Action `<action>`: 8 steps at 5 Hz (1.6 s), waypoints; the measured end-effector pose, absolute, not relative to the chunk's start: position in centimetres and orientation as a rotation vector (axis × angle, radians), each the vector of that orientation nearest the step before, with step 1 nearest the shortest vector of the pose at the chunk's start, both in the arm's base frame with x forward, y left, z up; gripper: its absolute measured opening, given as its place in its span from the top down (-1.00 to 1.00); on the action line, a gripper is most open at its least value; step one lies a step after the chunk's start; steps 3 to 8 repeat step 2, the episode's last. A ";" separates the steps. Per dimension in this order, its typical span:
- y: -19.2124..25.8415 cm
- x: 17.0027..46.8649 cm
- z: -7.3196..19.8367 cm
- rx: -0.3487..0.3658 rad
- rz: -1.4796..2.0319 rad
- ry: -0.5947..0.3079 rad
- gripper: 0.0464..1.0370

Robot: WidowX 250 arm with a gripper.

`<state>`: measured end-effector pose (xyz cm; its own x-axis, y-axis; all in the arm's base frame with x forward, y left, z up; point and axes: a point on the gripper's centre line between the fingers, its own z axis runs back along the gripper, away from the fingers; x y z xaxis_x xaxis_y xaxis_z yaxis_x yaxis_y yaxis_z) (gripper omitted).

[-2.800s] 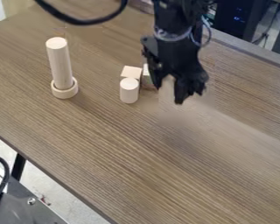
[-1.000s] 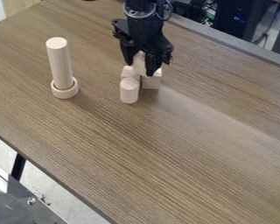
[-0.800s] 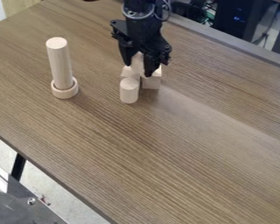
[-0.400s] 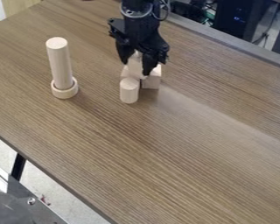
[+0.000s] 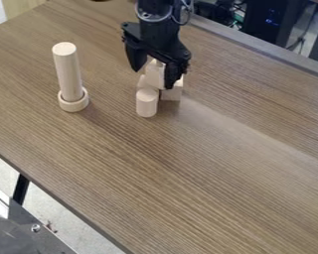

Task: Put the cube with figure on top of the two other cubes

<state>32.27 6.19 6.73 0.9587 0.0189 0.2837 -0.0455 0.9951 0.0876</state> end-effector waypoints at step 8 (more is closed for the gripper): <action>5.6 31.2 11.3 0.090 0.011 -0.373 -0.93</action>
